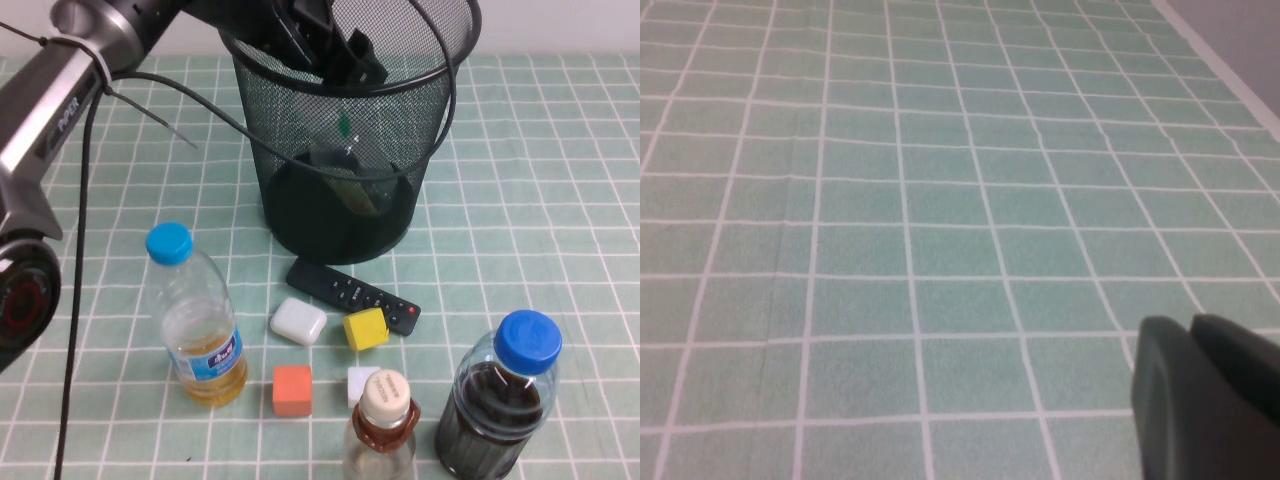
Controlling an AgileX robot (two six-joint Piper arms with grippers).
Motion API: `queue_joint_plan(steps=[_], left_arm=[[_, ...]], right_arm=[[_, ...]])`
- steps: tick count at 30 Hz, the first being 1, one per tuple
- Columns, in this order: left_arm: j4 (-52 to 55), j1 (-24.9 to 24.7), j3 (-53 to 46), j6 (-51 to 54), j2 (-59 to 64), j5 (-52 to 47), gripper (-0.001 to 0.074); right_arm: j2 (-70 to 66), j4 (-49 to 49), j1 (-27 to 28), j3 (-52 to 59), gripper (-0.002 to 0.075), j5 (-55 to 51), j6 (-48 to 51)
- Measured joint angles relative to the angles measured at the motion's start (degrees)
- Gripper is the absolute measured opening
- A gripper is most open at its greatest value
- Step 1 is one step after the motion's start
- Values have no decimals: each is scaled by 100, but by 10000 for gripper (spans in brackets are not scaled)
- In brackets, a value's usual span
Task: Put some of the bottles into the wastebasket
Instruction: Place the bottle in the trash can, then pick up a bottle from the table with right arm
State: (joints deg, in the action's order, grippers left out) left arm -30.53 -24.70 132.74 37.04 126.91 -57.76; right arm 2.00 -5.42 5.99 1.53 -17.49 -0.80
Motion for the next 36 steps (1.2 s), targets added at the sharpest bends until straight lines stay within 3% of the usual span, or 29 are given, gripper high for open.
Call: queue_joint_plan(steps=[3,8,11,15,26,32,36], left_arm=[[0,0,210,-420,-29,-160,391],[11,0,692,-500,-384,-539,105],[57,0,847,-460,-696,-727,27],[312,0,871,-448,-1065,-1237,4],[1525,0,5,-1090,-2853,-1481,-2],[2001,0,-1475,-1251,-4269,-1483,-2],[2202,0,-3025,-1405,-5315,-807,-2]], right_arm=[[0,765,0,0,-7,694,-193],[0,2393,0,0,-7,2084,-312],[0,2825,0,0,-7,2485,-312],[-13,3135,14,-169,-7,2520,-454],[-2223,2775,14,-3578,-7,-2035,267],[-3999,2537,14,-5391,-7,-3254,676],[-5161,2594,14,-6558,-3,-4138,813]])
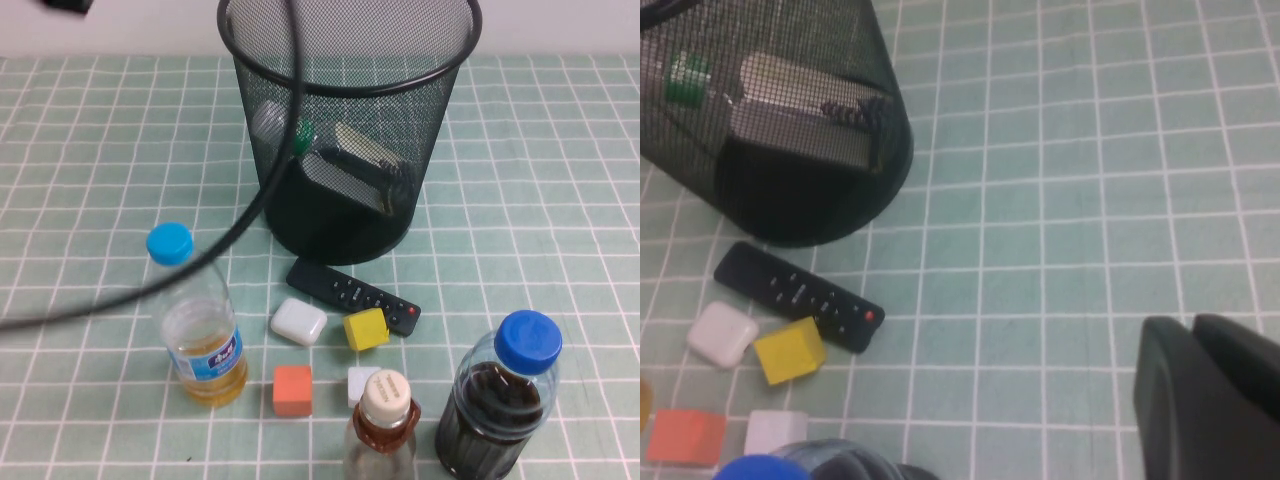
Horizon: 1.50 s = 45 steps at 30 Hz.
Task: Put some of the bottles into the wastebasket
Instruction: Pick up a bottle from the table with right arm
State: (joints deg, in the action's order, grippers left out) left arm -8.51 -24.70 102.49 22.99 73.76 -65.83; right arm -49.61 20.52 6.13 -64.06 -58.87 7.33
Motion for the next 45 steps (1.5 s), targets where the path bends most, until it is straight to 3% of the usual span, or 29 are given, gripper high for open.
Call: queue_joint_plan(steps=[4,7,17,21,29,34,39,41,45], left_arm=[[155,0,-1809,-204,-1152,959,-3],[166,0,-3154,-271,-1955,1533,-3],[65,0,-7108,-620,-4682,3357,-3],[-217,0,-8157,-820,-5771,3931,-3],[-523,0,-9135,-1497,-7353,4587,-3],[-551,0,-9726,-1561,-7427,4894,-3],[-555,0,-10307,-1570,-7441,5209,-3],[-555,0,-10383,-1574,-7441,5071,-3],[-555,0,-10407,-1583,-7441,5041,-3]], right_arm=[[-859,294,-129,-871,-2,-424,292],[-1262,58,-640,-1298,-1,-421,182],[-2542,-2052,-3854,-2368,-1,-779,-1021],[-2994,-2294,-4792,-2535,-1,-965,-1025],[-3567,-2317,-5570,-2535,14,-1409,-783],[-3780,-2164,-5650,-2535,180,-1565,-639],[-3894,-2134,-5650,-2535,469,-1565,-676],[-3948,-2094,-5650,-2535,503,-1565,-733],[-3953,-2089,-5650,-2535,501,-1565,-1057]])
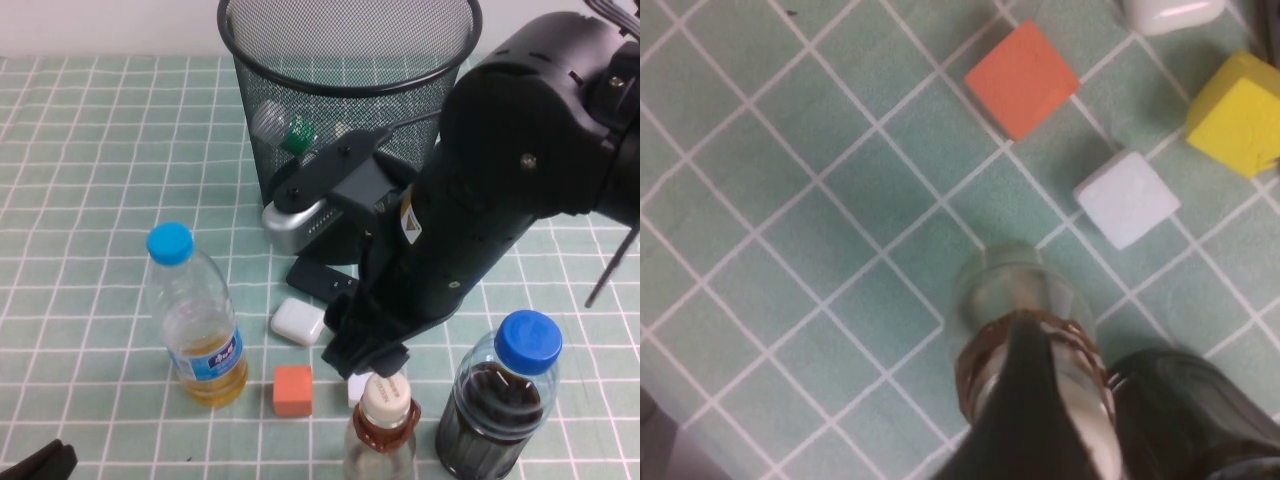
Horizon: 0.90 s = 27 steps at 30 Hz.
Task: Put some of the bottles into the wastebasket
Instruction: Pick up a bottle from the table with right arm
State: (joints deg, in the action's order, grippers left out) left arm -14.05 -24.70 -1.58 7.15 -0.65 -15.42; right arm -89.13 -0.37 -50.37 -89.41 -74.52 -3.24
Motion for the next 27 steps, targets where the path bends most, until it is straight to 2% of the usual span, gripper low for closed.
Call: queue_joint_plan(steps=[8,12,27], left_arm=[[0,0,0,0,0,0,-4],[0,0,0,0,0,0,-4],[0,0,0,0,0,0,-4]], right_arm=[[0,-14,0,290,500,0,-684],[0,-99,0,569,500,0,-673],[-51,204,0,558,498,0,-510]])
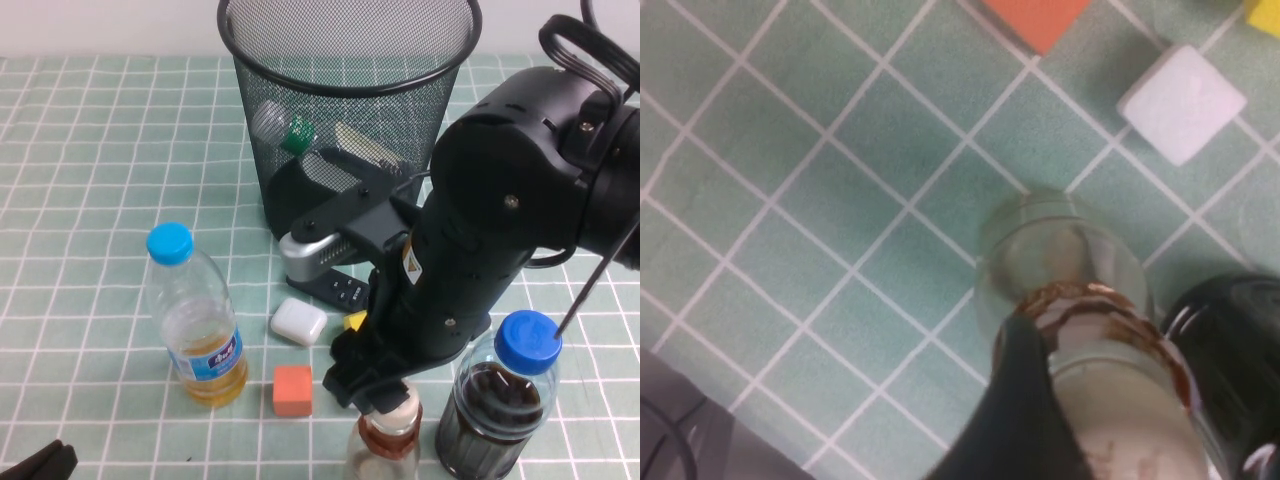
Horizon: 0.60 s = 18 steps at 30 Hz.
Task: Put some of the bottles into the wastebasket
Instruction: Pick up a bottle from the table with right arm
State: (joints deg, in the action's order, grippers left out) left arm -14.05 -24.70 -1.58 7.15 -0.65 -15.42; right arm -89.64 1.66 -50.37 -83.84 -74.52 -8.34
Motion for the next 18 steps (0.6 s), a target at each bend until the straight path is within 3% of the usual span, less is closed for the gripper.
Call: queue_joint_plan(steps=[18], left_arm=[[0,0,0,0,0,0,-4]], right_arm=[[0,521,0,12,498,0,-172]])
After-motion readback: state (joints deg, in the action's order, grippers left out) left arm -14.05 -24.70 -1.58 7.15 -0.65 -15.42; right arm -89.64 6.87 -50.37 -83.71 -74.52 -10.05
